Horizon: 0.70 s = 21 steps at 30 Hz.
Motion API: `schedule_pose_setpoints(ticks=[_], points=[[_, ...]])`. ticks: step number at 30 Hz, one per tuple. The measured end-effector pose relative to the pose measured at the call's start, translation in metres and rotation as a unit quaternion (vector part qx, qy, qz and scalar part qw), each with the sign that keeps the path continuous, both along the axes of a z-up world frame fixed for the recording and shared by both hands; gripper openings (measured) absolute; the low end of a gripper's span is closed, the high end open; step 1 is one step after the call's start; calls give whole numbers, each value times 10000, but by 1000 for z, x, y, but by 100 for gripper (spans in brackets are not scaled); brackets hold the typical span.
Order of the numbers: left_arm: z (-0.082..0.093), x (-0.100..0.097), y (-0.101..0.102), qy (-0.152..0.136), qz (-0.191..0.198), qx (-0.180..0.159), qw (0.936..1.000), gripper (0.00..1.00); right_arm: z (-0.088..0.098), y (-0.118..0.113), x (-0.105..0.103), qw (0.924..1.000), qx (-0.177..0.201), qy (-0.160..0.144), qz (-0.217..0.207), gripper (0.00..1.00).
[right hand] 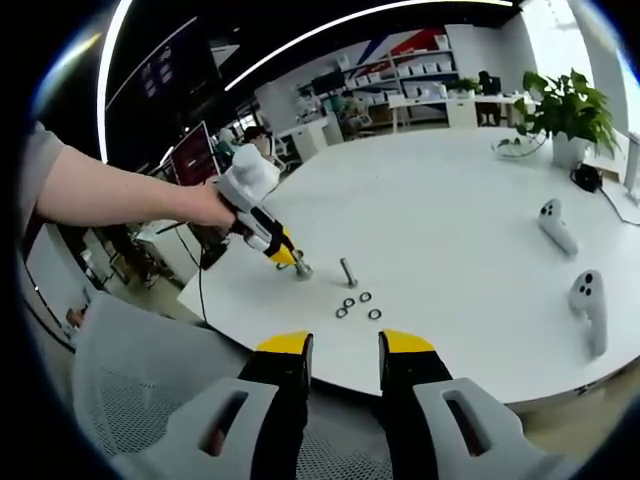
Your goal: Place the washer onto the threaded stud by aligning its center hole with the stud, sliding it down to the base, and recovering from edge contact or off-axis alignment until the washer reaches the visible bottom stop.
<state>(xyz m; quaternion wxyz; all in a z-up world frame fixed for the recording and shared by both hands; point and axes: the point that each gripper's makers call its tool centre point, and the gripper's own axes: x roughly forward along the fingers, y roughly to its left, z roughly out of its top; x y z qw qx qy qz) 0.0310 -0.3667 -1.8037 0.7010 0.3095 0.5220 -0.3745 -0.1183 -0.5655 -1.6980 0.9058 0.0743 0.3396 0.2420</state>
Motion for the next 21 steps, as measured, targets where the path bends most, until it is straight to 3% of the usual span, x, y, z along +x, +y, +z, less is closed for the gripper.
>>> schedule_pose_setpoints(ticks=[12,21], points=[[-16,0,0,-53,-200,169,9996,19,0,-1,0,10000,-4,0,-29,29],[-30,0,1,26,-102,223,9997,19,-1,-2,0,10000,-27,13,-32,29]])
